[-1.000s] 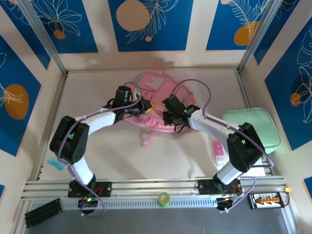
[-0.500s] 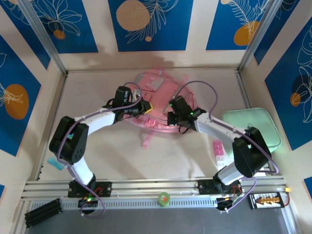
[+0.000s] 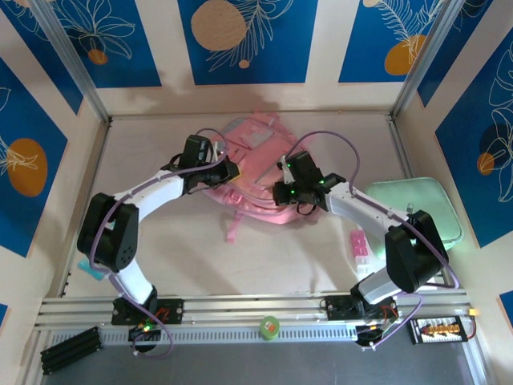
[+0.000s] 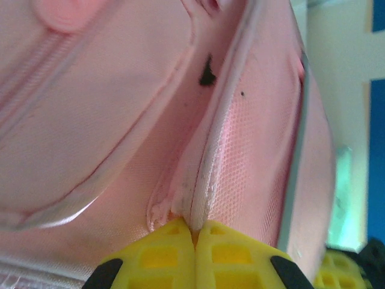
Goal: Pack the student bag
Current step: Zip the student bag at the center of the table.
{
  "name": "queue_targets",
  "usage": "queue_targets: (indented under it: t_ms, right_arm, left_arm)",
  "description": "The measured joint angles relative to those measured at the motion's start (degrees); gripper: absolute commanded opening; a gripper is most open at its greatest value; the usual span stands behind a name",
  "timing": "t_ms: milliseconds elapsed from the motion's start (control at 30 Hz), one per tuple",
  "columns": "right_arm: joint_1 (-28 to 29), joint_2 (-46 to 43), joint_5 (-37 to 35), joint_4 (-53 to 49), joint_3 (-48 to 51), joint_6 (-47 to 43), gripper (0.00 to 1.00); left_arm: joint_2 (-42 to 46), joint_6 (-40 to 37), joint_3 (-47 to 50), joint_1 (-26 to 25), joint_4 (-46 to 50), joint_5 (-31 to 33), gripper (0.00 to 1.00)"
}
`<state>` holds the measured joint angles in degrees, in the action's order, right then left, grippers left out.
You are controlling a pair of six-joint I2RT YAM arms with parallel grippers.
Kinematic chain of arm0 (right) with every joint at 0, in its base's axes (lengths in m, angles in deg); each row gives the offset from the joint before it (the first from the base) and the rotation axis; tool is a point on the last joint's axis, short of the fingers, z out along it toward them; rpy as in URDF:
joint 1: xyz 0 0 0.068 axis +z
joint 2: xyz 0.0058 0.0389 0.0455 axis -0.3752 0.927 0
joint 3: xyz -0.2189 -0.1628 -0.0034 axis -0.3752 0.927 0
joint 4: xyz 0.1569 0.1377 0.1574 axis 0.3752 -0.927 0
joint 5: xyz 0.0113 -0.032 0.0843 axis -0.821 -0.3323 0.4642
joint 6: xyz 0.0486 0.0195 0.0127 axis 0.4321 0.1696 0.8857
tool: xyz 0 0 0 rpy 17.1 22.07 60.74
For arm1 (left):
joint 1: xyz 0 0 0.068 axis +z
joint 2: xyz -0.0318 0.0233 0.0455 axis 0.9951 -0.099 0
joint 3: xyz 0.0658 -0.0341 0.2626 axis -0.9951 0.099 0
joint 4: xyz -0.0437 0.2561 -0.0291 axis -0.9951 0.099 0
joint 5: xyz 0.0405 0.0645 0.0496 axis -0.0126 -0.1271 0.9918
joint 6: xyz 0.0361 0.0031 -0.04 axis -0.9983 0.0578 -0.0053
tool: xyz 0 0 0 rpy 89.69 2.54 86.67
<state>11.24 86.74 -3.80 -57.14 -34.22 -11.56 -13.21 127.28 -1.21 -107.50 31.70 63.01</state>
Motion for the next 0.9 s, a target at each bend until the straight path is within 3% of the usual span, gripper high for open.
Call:
queue_targets:
  t_ms: [100, 200, 300, 533, 733, 900]
  right_arm:
    - [2.58, 3.72, 3.15, 1.55, -2.27, 0.79, 0.00]
    - [5.27, 8.48, 4.87, 1.73, -6.36, 2.19, 0.00]
    - [7.52, 12.50, 5.86, 2.08, -10.93, 3.39, 0.00]
    - [8.90, 16.81, 7.41, 2.49, -16.98, 6.34, 0.00]
    - [8.90, 16.92, 8.00, 2.56, -17.20, 8.24, 0.00]
    - [8.90, 16.94, 9.14, 3.30, -17.20, 9.33, 0.00]
  left_arm:
    - [0.96, -2.05, 0.24, 0.50, 0.55, 7.78, 0.51]
    - [5.14, -2.54, 3.26, 1.77, 0.00, 14.40, 0.69]
    - [11.52, -2.54, 7.13, 2.71, 0.70, 17.81, 0.81]
    - [20.37, 0.15, 12.09, 2.82, 1.40, 16.31, 0.83]
    - [21.92, 7.67, 16.09, 2.80, -0.50, 15.02, 0.69]
    - [19.52, 14.78, 16.65, 1.95, -8.13, 13.92, 0.56]
